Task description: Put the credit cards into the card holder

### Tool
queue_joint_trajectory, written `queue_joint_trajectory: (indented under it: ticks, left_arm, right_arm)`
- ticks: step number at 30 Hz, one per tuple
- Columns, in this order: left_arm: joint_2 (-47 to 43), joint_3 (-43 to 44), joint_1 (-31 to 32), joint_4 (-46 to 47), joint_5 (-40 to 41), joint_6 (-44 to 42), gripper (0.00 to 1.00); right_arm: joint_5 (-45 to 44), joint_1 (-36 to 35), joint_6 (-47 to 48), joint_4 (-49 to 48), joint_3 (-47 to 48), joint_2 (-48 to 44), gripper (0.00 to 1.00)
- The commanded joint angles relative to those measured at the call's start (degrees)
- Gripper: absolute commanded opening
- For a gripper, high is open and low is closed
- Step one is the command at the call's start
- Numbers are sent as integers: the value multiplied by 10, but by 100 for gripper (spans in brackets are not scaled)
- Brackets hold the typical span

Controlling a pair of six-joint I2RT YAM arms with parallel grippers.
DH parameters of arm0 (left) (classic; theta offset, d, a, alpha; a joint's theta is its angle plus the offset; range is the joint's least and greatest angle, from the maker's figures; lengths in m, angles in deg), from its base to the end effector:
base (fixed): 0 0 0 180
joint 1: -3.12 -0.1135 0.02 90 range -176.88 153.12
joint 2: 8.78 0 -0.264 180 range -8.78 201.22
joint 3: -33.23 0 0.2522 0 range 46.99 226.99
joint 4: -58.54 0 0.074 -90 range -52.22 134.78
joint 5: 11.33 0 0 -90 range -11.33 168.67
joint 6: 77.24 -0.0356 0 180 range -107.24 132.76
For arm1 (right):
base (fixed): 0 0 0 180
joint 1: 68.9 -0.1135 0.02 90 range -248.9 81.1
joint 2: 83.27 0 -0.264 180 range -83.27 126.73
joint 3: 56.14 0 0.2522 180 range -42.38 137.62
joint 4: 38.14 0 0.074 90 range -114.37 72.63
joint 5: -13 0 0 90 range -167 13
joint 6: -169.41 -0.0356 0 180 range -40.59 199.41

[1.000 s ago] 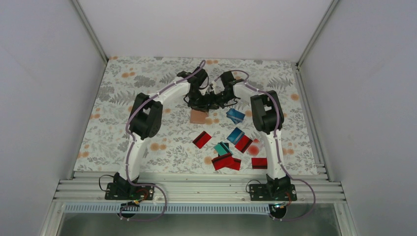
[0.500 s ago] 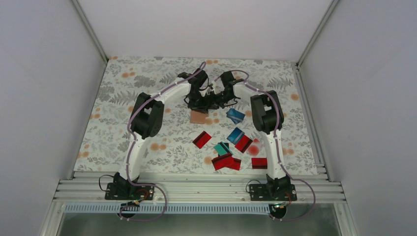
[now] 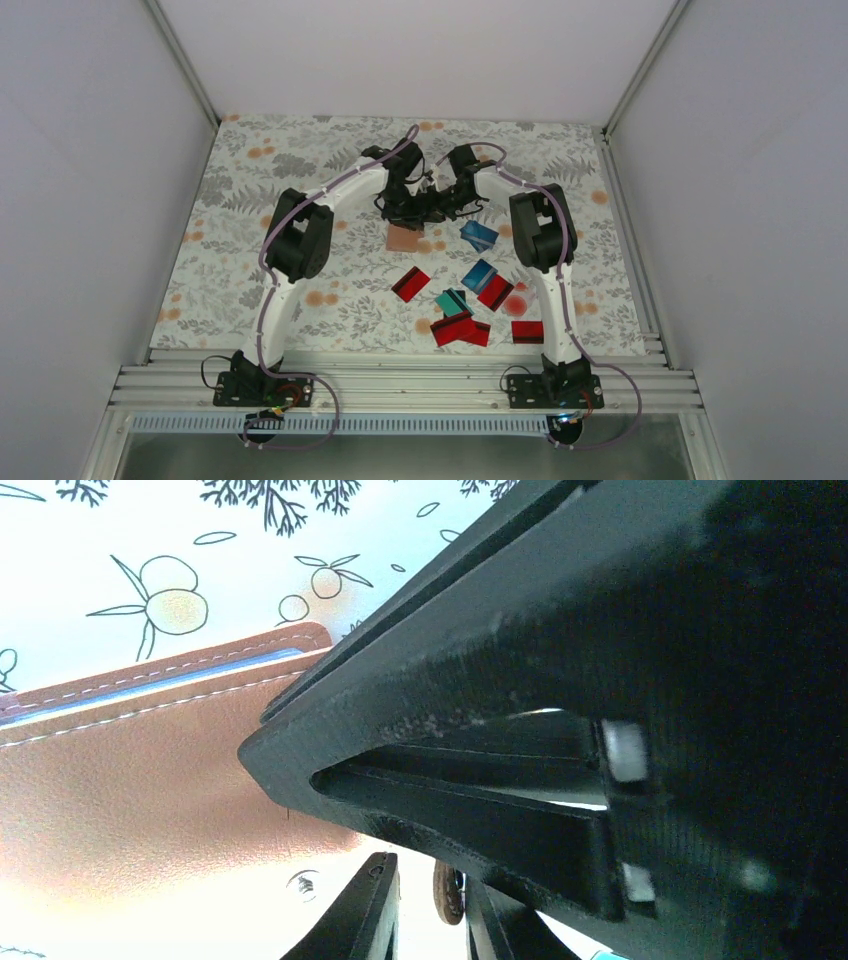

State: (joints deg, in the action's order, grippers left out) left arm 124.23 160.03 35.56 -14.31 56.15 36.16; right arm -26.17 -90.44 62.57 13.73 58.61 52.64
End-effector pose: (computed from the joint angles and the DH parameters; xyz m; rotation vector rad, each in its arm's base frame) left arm 0.3903 -0.2642 0.1743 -0.2984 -3.0367 0.6735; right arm 0.4298 0.1993 0.1139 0.3111 -2.7719 -1.3850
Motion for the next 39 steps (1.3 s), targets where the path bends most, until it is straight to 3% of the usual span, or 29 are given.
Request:
queue_joint_trajectory:
  ticks: [1,12,19,39]
  left_arm:
    - [0,30,3,62,1,6,16]
    - [-2,40,3,58,-1,9,11]
    - [-3,39,2,57,4,9,3]
    - [-16,-3,-6,49,63,-6,2]
  right_arm:
    - [-38,-11,8,43,-9,33,4]
    - [-38,-10,8,43,-10,33,4]
    - [-38,-10,8,43,-10,34,4]
    - [-40,-10,7,46,-9,39,4]
